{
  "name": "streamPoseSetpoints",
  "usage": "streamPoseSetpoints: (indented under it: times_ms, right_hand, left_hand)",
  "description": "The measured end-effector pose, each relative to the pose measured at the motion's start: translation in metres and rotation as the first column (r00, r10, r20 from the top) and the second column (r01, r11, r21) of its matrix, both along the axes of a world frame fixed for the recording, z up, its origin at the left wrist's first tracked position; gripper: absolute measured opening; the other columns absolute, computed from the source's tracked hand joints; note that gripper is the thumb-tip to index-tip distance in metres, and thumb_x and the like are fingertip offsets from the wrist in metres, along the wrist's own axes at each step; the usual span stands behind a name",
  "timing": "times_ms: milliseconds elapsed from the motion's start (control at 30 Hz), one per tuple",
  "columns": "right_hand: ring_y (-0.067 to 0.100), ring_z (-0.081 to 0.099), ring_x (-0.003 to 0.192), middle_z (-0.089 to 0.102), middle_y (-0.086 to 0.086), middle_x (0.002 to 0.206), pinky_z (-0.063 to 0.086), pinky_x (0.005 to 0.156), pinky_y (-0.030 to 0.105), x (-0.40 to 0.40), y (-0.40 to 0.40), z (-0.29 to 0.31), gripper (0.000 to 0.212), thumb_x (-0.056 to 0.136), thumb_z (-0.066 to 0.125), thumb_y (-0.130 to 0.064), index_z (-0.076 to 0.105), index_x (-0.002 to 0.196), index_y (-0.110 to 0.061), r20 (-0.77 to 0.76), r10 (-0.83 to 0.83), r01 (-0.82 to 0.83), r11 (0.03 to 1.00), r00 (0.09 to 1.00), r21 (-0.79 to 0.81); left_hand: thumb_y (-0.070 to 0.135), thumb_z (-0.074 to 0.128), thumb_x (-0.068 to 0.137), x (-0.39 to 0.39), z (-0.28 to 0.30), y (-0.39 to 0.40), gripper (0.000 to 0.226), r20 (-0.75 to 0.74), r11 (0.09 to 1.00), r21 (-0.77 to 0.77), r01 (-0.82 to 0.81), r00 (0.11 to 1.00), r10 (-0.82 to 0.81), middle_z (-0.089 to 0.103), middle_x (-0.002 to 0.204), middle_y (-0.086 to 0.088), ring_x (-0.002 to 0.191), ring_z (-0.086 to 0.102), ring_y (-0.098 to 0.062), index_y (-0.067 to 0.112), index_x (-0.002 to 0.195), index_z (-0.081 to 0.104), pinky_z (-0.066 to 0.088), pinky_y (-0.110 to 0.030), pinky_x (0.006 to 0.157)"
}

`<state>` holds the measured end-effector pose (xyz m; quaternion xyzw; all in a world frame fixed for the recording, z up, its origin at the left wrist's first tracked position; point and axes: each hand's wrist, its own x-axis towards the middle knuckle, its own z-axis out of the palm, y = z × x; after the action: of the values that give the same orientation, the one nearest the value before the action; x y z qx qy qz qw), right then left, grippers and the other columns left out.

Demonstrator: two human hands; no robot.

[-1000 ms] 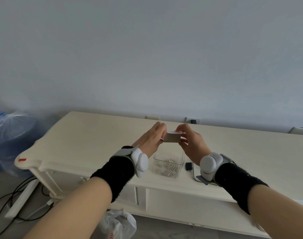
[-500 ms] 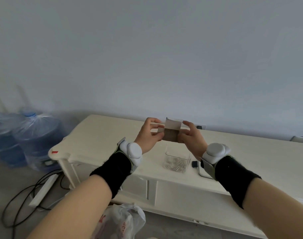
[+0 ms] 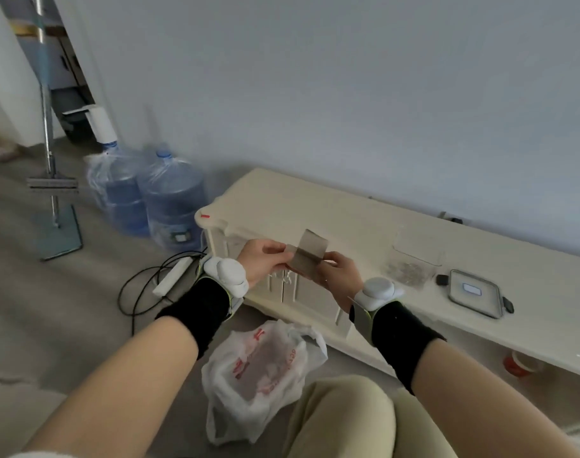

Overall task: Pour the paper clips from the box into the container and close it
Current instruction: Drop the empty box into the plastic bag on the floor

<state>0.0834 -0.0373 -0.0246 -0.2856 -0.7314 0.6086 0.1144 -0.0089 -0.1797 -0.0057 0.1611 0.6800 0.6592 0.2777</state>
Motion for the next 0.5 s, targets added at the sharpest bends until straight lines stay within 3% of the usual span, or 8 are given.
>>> streamPoseSetpoints:
  times_ms: [67,100,167,200,233,333,400,500]
  right_hand:
    - [0.031,0.065,0.082,0.071,0.021,0.095,0.057,0.087,0.044,-0.005,-0.020,-0.020,0.028,0.080,0.049,-0.003,0.066,0.101,-0.009,0.087,0.032,-0.034,0.999,0.996,0.017]
    - [0.027,0.064,0.077,0.070,0.017,0.091,0.059,0.077,0.032,-0.006,-0.029,-0.030,0.029,0.080,0.049,-0.003,0.068,0.100,-0.010,0.124,0.035,-0.041,0.998,0.992,0.043]
    - [0.018,0.059,0.062,0.066,0.011,0.083,0.047,0.048,0.008,-0.005,-0.038,-0.046,0.030,0.080,0.050,-0.002,0.069,0.102,-0.007,0.198,0.011,-0.032,0.994,0.980,0.104]
    - [0.018,0.058,0.061,0.064,0.010,0.082,0.042,0.042,0.007,-0.009,-0.053,-0.061,0.031,0.080,0.050,0.000,0.069,0.104,-0.004,0.243,0.019,-0.042,0.995,0.970,0.090]
    - [0.020,0.059,0.066,0.063,0.010,0.083,0.043,0.045,0.009,-0.013,-0.062,-0.073,0.032,0.080,0.051,0.001,0.068,0.106,-0.002,0.272,0.026,-0.047,0.996,0.962,0.070]
    - [0.024,0.060,0.076,0.061,0.011,0.090,0.053,0.067,0.021,-0.015,-0.081,-0.101,0.029,0.081,0.054,0.004,0.066,0.107,0.002,0.319,0.097,-0.093,0.995,0.943,-0.027]
    - [0.029,0.061,0.083,0.063,0.016,0.092,0.055,0.083,0.037,-0.015,-0.086,-0.113,0.029,0.081,0.053,0.001,0.064,0.108,0.001,0.356,0.173,-0.156,0.985,0.918,-0.077]
    - [0.025,0.058,0.075,0.062,0.014,0.084,0.048,0.070,0.033,-0.020,-0.092,-0.127,0.027,0.083,0.053,-0.008,0.065,0.106,0.000,0.391,0.199,-0.200,0.979,0.899,-0.039]
  left_hand:
    - [-0.002,0.063,0.086,0.003,-0.019,-0.024,0.032,0.067,0.998,-0.057,-0.030,0.997,0.033,0.064,0.085,-0.009,0.079,0.066,-0.015,-0.013,0.116,0.058,0.060,-0.018,0.071]
    - [-0.002,0.063,0.086,0.006,-0.029,-0.034,0.033,0.094,0.995,-0.091,-0.039,0.994,0.048,0.063,0.084,-0.009,0.083,0.064,-0.018,-0.014,0.116,0.058,0.058,-0.020,0.074]
    - [-0.004,0.063,0.086,0.014,-0.044,-0.044,0.031,0.110,0.986,-0.161,-0.041,0.992,0.060,0.062,0.084,-0.010,0.088,0.061,-0.021,-0.015,0.114,0.059,0.057,-0.025,0.083]
    - [-0.005,0.062,0.085,0.017,-0.056,-0.057,0.028,0.105,0.974,-0.214,-0.069,0.990,0.094,0.061,0.086,-0.012,0.093,0.059,-0.023,-0.014,0.112,0.061,0.054,-0.032,0.091]
    - [-0.006,0.060,0.085,0.019,-0.066,-0.066,0.024,0.090,0.960,-0.265,-0.085,0.989,0.113,0.060,0.088,-0.015,0.095,0.057,-0.023,-0.012,0.108,0.063,0.050,-0.038,0.095]
    - [-0.004,0.059,0.085,0.028,-0.093,-0.084,0.014,0.108,0.930,-0.335,-0.149,0.975,0.196,0.059,0.078,-0.012,0.079,0.056,-0.019,-0.001,0.098,0.064,0.048,-0.035,0.080]
    - [0.005,0.063,0.086,0.031,-0.103,-0.090,0.020,0.164,0.917,-0.361,-0.173,0.956,0.245,0.061,0.082,-0.009,0.079,0.058,-0.018,0.001,0.106,0.063,0.050,-0.031,0.072]
    - [0.020,0.063,0.087,0.026,-0.114,-0.098,0.039,0.232,0.895,-0.418,-0.156,0.934,0.271,0.062,0.110,-0.011,0.096,0.059,-0.024,0.006,0.123,0.057,0.049,-0.031,0.073]
